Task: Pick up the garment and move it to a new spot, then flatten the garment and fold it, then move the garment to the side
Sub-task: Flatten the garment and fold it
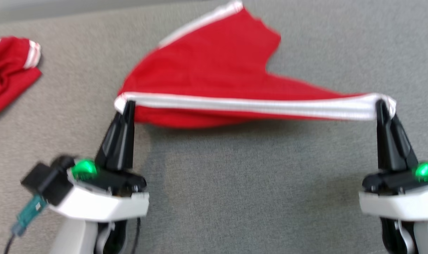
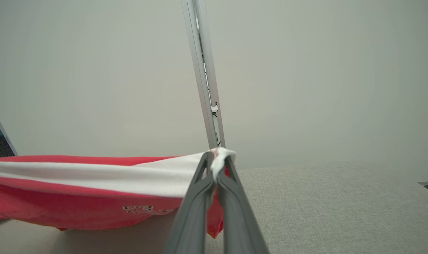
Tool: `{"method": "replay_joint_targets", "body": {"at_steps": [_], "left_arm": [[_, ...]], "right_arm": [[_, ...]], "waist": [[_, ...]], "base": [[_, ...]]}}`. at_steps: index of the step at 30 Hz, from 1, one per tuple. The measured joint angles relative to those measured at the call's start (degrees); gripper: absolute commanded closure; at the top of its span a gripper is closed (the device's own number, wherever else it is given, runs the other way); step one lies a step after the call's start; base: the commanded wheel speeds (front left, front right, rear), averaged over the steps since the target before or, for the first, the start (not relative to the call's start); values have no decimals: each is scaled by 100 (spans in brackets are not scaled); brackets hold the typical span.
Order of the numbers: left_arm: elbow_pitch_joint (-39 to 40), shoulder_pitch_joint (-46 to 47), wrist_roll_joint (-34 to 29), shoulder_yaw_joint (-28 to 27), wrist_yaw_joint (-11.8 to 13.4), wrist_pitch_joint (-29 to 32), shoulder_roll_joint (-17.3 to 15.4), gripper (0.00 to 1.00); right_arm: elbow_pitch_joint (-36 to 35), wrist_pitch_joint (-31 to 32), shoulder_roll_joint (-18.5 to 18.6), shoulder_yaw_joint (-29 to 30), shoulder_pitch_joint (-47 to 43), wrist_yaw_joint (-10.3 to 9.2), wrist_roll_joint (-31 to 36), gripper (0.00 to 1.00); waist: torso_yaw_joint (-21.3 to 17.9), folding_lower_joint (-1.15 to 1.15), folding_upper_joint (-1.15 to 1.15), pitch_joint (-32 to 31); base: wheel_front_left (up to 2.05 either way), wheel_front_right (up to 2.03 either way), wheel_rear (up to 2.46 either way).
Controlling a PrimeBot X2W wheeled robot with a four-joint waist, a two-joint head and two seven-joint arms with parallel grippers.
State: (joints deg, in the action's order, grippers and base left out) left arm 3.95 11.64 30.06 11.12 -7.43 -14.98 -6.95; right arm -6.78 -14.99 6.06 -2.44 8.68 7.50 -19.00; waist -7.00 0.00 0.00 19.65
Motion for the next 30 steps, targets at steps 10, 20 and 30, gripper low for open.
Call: {"method": "replay_joint_targets", "body": {"at_steps": [10, 20, 30], "left_arm": [[782, -1284, -188, -131, -2, 0, 349, 100], [804, -1757, -242, 194, -1, -1, 383, 100], [421, -1700, -165, 527, -1, -1, 403, 100]], "right_arm": [[-942, 1, -66, 248, -1357, 1, 160, 100], [-964, 92, 74, 283, -1734, 0, 285, 100], [-4, 145, 417, 263, -1148, 0, 109, 100]], "waist": [[112, 0, 0, -898], [312, 0, 0, -965], [783, 0, 0, -841]], "base": [[0, 0, 0], [0, 0, 0], [0, 0, 0]]}}
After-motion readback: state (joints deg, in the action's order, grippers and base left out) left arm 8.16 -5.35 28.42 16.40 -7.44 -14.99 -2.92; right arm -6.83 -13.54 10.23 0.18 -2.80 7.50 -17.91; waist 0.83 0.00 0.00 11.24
